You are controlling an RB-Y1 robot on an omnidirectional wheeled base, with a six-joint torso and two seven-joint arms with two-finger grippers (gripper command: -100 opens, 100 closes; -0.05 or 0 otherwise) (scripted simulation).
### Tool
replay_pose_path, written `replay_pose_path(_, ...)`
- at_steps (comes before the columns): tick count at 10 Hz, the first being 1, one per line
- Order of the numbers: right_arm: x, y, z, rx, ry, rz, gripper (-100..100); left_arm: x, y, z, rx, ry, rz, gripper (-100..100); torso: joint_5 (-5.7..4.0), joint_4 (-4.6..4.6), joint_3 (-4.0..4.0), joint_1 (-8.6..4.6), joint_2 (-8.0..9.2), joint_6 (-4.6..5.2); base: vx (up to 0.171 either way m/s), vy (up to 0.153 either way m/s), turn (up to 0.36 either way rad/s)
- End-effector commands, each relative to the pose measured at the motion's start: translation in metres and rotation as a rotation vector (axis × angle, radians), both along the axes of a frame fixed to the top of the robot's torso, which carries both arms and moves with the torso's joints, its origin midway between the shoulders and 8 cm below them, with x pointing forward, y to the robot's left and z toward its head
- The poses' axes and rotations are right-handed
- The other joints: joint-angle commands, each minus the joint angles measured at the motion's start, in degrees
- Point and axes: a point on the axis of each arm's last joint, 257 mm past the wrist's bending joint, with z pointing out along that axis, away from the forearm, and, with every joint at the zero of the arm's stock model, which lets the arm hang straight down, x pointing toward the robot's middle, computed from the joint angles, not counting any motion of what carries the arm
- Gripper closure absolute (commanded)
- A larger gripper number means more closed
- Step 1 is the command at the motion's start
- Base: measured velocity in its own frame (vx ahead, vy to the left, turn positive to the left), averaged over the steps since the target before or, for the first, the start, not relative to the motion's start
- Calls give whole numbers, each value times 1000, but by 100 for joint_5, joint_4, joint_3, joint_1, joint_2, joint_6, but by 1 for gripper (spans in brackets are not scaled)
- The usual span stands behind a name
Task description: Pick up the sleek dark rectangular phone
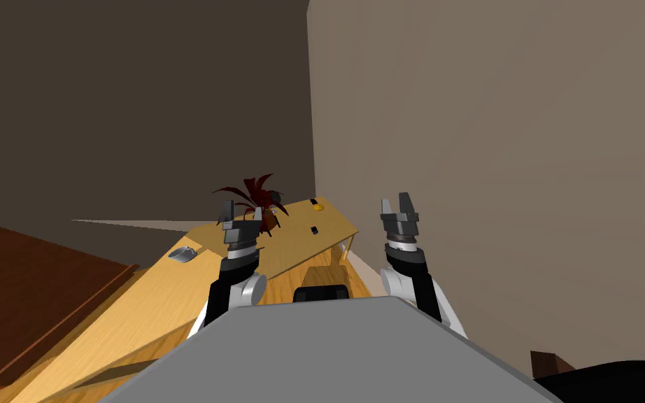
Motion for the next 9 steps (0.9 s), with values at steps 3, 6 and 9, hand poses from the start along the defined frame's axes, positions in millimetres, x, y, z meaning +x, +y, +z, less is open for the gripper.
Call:
replay_pose_path(3,0,0,0,0,0,0,0,14,-17,-19,155,51,5,-100,0,3,9,2,16,2,-47,4,-153)
replay_pose_path(6,0,0,0,0,0,0,0,29,-34,-45,336,102,13,-100,0,6,16,-1,27,2,-71,-7,-206)
replay_pose_path(9,0,0,0,0,0,0,0,40,-46,-70,492,141,19,-100,-1,4,9,-3,15,2,-44,-17,-218)
